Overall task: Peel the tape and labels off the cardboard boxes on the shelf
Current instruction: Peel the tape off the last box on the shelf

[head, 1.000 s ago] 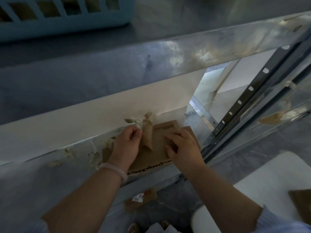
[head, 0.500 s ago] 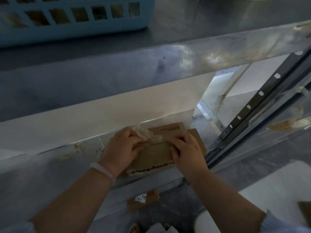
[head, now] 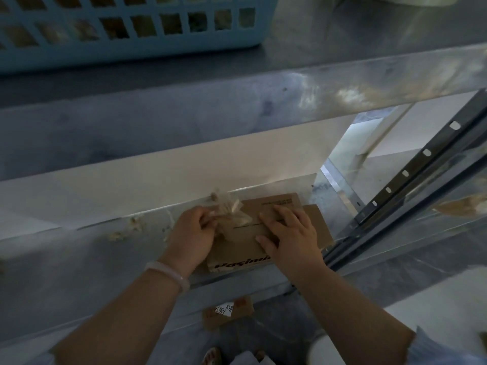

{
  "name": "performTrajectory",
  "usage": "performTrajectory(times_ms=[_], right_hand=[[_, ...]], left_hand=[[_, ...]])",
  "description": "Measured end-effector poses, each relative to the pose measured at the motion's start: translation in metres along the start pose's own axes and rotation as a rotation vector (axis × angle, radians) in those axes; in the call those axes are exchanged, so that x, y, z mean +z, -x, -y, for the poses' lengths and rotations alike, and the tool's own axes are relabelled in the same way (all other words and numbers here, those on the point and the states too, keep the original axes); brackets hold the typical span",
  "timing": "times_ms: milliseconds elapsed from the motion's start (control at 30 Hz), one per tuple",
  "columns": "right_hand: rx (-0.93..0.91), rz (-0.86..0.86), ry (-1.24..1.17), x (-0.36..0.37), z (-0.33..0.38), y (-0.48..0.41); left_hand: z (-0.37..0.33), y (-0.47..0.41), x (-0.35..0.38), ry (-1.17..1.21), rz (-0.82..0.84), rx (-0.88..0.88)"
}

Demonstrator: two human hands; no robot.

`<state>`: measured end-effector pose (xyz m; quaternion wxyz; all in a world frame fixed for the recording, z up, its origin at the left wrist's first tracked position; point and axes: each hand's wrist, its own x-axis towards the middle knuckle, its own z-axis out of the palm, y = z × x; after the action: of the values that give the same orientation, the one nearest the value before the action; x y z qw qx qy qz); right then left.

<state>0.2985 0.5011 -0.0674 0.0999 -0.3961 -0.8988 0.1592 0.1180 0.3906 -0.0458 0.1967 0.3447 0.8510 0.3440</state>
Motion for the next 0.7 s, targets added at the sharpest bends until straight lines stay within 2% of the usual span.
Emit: performTrajectory(times_ms=[167,267,367,467,600,633,700], right_hand=[[-0.005,0.028,0.008,0.001,0.001,0.001],[-0.001,0.035,0.015,0.001,0.000,0.000],[-0.001,0.055,0.031,0.000,0.000,0.000],[0.002,0.055,0.020,-0.001,0.001,0.001],[-0.002,0.090,0.056,-0.001,0.001,0.001],[-0.003,0.095,0.058,-0.001,0.001,0.001],[-0.002,0.083,0.045,-0.001,0.001,0.001]], left_hand=[[0.009,0.005,0.003,0.554,-0.150,-0.319],[0.007,0.009,0.004,0.687,-0.206,-0.371],[0.006,0.008,-0.004,0.680,-0.226,-0.333],[0.000,0.008,-0.012,0.608,-0.151,-0.257],[-0.011,0.006,-0.022,0.602,-0.031,-0.248],[-0.013,0.006,-0.025,0.558,-0.007,-0.224],[-0.012,0.002,-0.028,0.219,0.023,-0.073]])
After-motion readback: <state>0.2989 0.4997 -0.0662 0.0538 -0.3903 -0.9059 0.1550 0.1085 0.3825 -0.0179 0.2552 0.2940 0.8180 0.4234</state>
